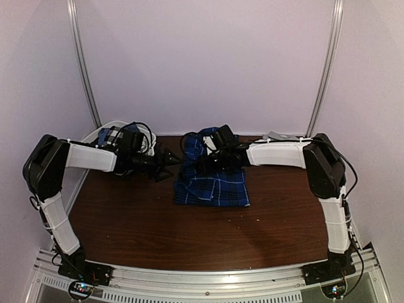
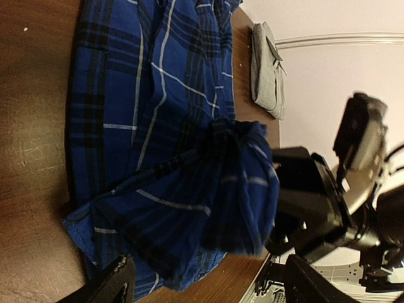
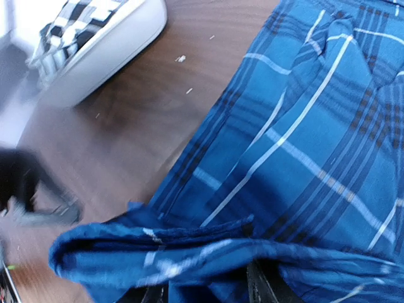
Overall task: Fold and stack the long sleeve shirts
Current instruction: Smooth out the 2/3-rectangle-folded shirt at the center of the board.
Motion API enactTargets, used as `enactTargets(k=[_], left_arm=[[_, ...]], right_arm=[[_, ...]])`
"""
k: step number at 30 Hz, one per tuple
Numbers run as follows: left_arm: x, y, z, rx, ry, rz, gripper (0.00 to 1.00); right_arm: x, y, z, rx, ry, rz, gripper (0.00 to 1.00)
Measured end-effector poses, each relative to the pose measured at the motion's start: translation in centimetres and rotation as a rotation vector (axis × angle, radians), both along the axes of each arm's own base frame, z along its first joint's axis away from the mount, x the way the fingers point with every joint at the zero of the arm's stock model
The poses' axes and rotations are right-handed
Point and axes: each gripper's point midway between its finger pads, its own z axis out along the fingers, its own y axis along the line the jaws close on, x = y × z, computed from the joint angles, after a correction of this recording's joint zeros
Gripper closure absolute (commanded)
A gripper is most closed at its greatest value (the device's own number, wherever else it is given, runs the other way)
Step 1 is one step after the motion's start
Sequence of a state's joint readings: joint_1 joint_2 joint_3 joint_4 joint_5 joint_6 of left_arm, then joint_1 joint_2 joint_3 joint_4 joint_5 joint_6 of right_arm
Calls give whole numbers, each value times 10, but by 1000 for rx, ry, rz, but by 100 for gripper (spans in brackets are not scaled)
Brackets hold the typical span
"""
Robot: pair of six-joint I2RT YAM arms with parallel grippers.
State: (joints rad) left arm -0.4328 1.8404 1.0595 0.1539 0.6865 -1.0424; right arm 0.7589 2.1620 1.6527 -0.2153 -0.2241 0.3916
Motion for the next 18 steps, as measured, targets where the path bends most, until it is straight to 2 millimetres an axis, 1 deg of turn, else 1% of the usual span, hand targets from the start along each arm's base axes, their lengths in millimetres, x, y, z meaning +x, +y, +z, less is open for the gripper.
enactTargets(k=[1,2,4,5,6,7,9,10,11,13,16,18], left_arm=[[-1,1,4,1,-11,0,17],[-3,2,7,3,-22,-1,17],[-7,5,11,11,-42,-1,17],[-9,7,12,19,-48,-2,17],[-12,9,10,28,-50,-3,17],[-15,11,8,39,-51,-5,18],[-20,13,2,66,-47,-13,21],[-23,15,-4,95,-45,-18,23],[-25,14,-6,100,-44,-24,26],[-30,11,-10,127,-48,-39,32],[-39,3,-14,163,-59,-75,41],[-41,-7,-14,176,-68,-102,46]], right_arm=[[9,0,0,5,-2,-8,56],[21,-2,-1,10,-1,-22,56],[37,-5,-7,13,8,-35,55],[44,-6,-10,14,13,-41,55],[48,-5,-8,17,13,-41,54],[55,-10,-19,5,29,-51,53],[63,-15,-23,-9,38,-60,52],[64,-17,-24,-19,41,-59,51],[63,-19,-23,-30,46,-57,50],[64,-20,-16,-35,33,-57,50],[64,-29,-2,-49,11,-70,49],[59,-38,11,-51,0,-81,49]])
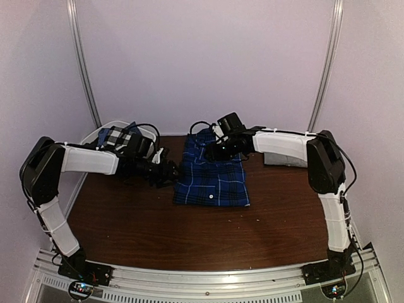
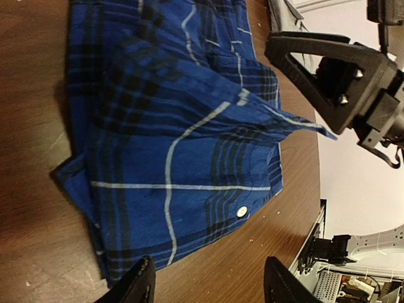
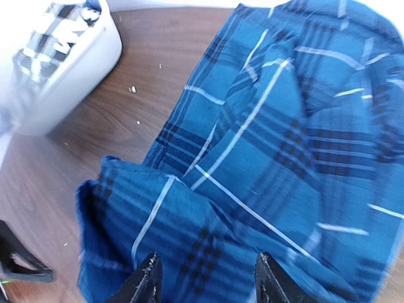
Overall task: Fold and stack the long sleeve shirts
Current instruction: Smooth out the 2/3-rectangle-folded shirt at the center of the board.
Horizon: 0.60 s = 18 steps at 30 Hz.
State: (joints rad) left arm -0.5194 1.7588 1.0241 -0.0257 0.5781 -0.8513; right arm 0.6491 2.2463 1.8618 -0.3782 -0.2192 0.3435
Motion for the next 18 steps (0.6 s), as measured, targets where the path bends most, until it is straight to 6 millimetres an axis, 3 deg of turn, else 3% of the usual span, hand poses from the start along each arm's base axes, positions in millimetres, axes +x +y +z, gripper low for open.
enactTargets(k=[6,9,12,18], left_arm=[[16,-42,4,20,-48,-67,54],[30,-53,1,52,-70,-54,53],[45,-47,-3,116,-92,-7,54],[82,-34,-3,202,-148,58,54]], right_arm=[[-7,-50,46,25,-58,-86,47],[-12,-77,51,22,-68,-141,45],[-21,-98,39,12,-53,-171,44],[-36,-131,-13,-7,55,-204,42]])
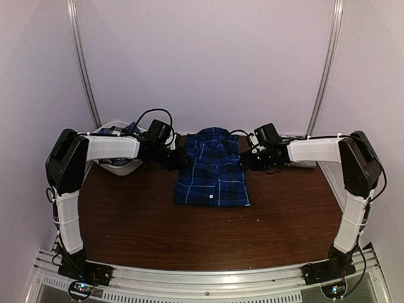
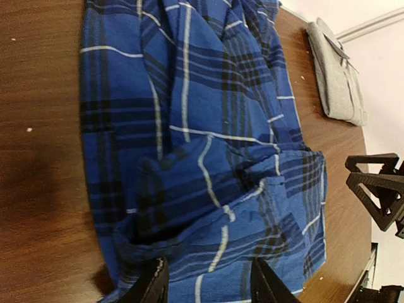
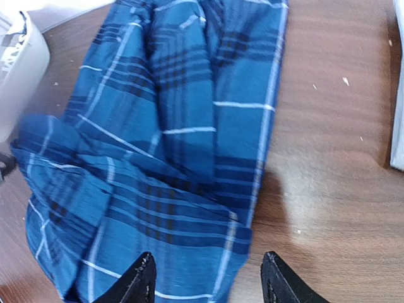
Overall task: Fold and stack the long sleeve shirts
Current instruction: Smooth out the 2/3-rectangle-folded shirt at the center of the board.
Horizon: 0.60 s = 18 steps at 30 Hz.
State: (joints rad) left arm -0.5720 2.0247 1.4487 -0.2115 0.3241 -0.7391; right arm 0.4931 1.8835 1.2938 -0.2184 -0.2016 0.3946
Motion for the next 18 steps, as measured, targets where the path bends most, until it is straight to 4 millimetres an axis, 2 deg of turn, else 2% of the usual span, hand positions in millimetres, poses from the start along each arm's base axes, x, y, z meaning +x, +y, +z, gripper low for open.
enactTargets(k=[4,8,15,18], left_arm=[[12,19,-4,71,-22,37,48],[16,29,-8,110,-37,37,43],[18,28,-18,128,-43,-14,41],[21,25,-29,138,-34,-28,41]], right_arm=[[-2,-16,-17,40,45,-18,42],[4,-18,-24,96,58,-12,42],[5,-12,-57,155,127,14,44],[7,-7,-62,176,138,26,49]])
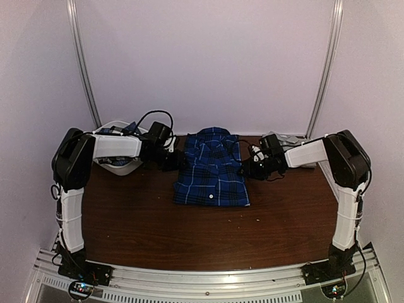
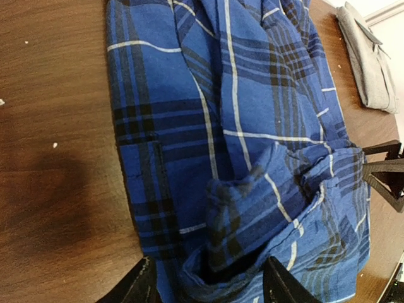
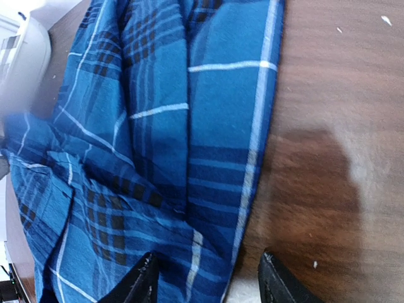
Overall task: Fold and stack the long sleeve shirts
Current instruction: Smooth out the 2/3-rectangle-folded shirt at the center of the board.
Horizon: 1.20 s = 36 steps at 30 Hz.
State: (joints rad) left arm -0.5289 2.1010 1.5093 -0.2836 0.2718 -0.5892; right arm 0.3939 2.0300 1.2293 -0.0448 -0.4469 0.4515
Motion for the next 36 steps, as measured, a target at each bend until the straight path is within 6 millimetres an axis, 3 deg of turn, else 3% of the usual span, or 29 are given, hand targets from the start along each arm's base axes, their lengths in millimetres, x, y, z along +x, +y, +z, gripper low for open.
enactTargets(k=[4,9,17,24,31,36], left_arm=[[5,-3,-11,12,8,-11,46],[10,-8,-10,5,-6,-25,58],[16,-17,3,-30,-49,-58,99],[17,-19,5,-41,-79,-77,100],[12,-10,8,-34,-115,-56,100],[19,-6,10,-27,-134,-25,100]], right_arm=[[9,7,4,26,-11,10,57],[14,11,11,41,-25,15,68],[20,12,19,35,-45,22,93],[18,11,21,12,-60,45,98],[24,13,58,33,-160,63,97],[36,18,66,33,-198,72,90]])
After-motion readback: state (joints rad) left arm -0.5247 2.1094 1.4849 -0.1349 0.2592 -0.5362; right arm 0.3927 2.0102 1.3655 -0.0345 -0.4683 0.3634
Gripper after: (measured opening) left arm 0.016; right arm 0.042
